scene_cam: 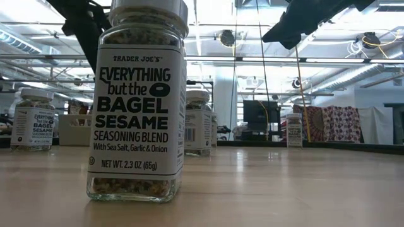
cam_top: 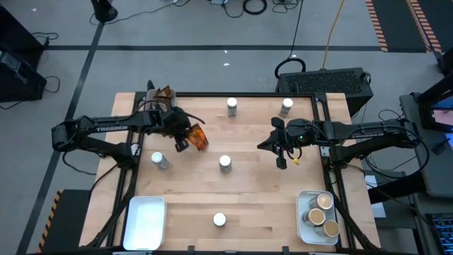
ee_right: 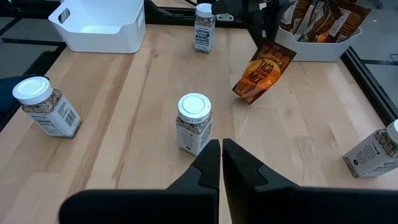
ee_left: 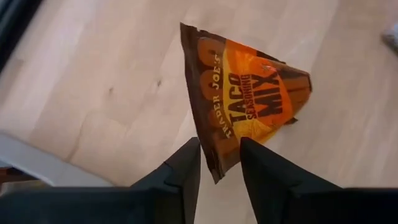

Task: Sort spices by type
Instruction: Put the brown seasoning bag into the top left white bin

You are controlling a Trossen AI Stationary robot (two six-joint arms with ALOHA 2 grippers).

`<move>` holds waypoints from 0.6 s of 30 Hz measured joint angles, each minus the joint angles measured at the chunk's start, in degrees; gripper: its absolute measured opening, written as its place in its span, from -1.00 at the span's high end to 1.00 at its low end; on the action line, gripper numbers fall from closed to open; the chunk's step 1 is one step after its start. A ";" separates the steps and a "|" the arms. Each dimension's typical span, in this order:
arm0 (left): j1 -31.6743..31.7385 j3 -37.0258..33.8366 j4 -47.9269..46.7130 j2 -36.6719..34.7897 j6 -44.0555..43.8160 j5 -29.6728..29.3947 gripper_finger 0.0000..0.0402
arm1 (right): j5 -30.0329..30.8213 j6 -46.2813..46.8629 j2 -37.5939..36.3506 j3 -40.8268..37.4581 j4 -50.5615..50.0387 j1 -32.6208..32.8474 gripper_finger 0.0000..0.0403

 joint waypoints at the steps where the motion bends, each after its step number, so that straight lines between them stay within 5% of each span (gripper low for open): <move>1: -0.01 0.00 0.10 0.00 0.02 0.66 0.41 | 0.00 0.00 0.00 0.00 0.00 0.01 1.00; 4: -0.02 0.00 0.95 0.00 0.15 1.78 0.50 | 0.00 -0.27 0.00 0.00 0.00 -0.01 1.00; 9: -0.02 0.00 1.73 0.00 1.83 1.58 0.94 | 0.00 -0.37 0.00 0.00 0.00 -0.01 1.00; 18: -0.17 1.53 1.10 0.00 4.12 -0.14 0.99 | 0.00 -0.39 0.00 0.02 -0.02 0.00 1.00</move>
